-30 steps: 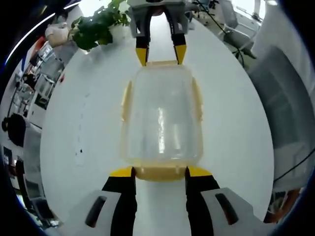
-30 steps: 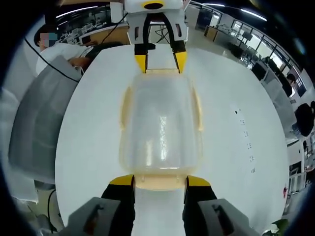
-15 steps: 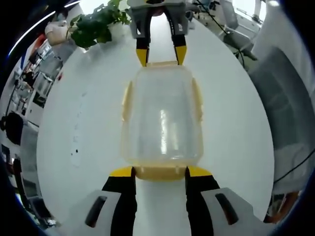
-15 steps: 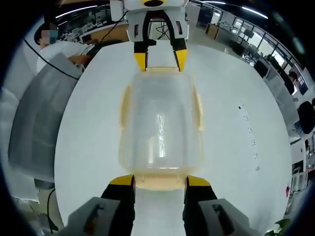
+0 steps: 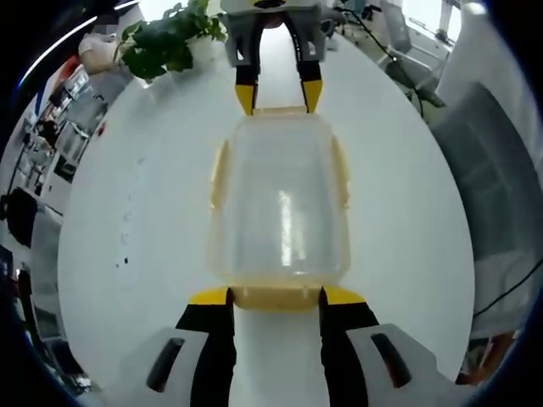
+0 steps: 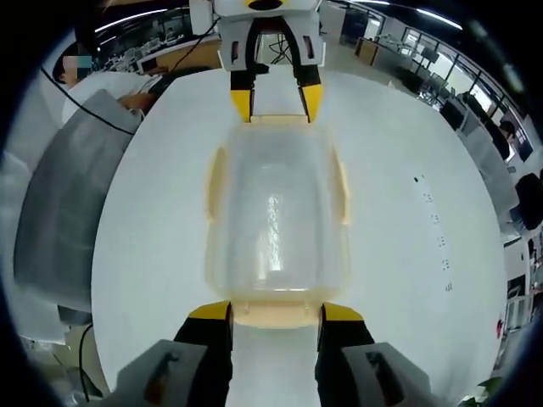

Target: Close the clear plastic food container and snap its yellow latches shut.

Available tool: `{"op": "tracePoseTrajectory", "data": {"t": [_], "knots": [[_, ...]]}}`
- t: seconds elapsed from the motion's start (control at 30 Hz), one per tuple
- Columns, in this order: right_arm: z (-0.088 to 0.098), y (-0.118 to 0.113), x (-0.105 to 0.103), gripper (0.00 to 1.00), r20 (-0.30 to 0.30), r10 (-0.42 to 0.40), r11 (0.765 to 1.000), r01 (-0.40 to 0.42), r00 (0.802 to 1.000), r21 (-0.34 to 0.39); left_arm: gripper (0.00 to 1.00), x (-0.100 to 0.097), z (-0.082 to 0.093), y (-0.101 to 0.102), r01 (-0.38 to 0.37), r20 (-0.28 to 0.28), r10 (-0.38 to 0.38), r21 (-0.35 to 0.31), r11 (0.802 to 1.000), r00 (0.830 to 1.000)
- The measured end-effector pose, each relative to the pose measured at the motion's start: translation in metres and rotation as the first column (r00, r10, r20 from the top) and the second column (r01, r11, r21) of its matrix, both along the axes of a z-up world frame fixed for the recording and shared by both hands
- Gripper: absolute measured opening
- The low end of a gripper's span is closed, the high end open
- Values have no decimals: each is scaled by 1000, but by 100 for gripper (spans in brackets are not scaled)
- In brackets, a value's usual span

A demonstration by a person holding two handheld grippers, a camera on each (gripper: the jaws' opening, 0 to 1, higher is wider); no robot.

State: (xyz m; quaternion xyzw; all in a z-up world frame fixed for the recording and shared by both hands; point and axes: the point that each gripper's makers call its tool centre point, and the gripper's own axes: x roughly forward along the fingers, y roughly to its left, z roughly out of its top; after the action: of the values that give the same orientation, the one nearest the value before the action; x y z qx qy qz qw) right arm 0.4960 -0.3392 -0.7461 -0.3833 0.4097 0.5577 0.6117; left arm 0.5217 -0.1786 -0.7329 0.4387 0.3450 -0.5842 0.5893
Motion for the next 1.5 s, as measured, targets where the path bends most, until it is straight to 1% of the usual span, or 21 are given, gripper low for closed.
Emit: {"op": "tracePoseTrajectory", "data": {"t": [0.13,0.23,0.47,0.63,0.73,1.07,1.17,1.33,1.5], "knots": [[0,1,0,36,-8,-6,1000,6,1000,6,37,2,-2,2,-4,-6,4,-5,1000,1000],[0,2,-2,36,-18,-9,1000,10,1000,10,37,-1,-4,2,-10,-24,10,-5,1000,1000],[-1,4,-4,36,-33,-8,1000,9,999,10,37,-3,-7,4,-11,-33,10,-9,1000,999],[0,6,-7,36,-52,-19,1000,20,998,24,37,-4,-6,6,-3,-35,2,-10,1000,999],[0,6,-7,36,-53,-21,999,22,998,26,37,-3,-7,6,-3,-37,2,-12,1000,999],[0,7,-12,36,-59,-39,999,40,998,24,37,-3,-9,6,6,-34,-6,-9,1000,999],[0,7,-14,37,-67,-48,998,51,997,35,37,-4,-8,6,9,-31,-9,-9,1000,999],[0,6,-16,37,-52,-26,999,28,998,41,37,-3,-8,7,10,-24,-11,-10,1000,1000],[-2,3,-21,37,-65,-4,999,7,998,49,37,2,-2,11,11,-9,-11,-24,1000,1000]]}}
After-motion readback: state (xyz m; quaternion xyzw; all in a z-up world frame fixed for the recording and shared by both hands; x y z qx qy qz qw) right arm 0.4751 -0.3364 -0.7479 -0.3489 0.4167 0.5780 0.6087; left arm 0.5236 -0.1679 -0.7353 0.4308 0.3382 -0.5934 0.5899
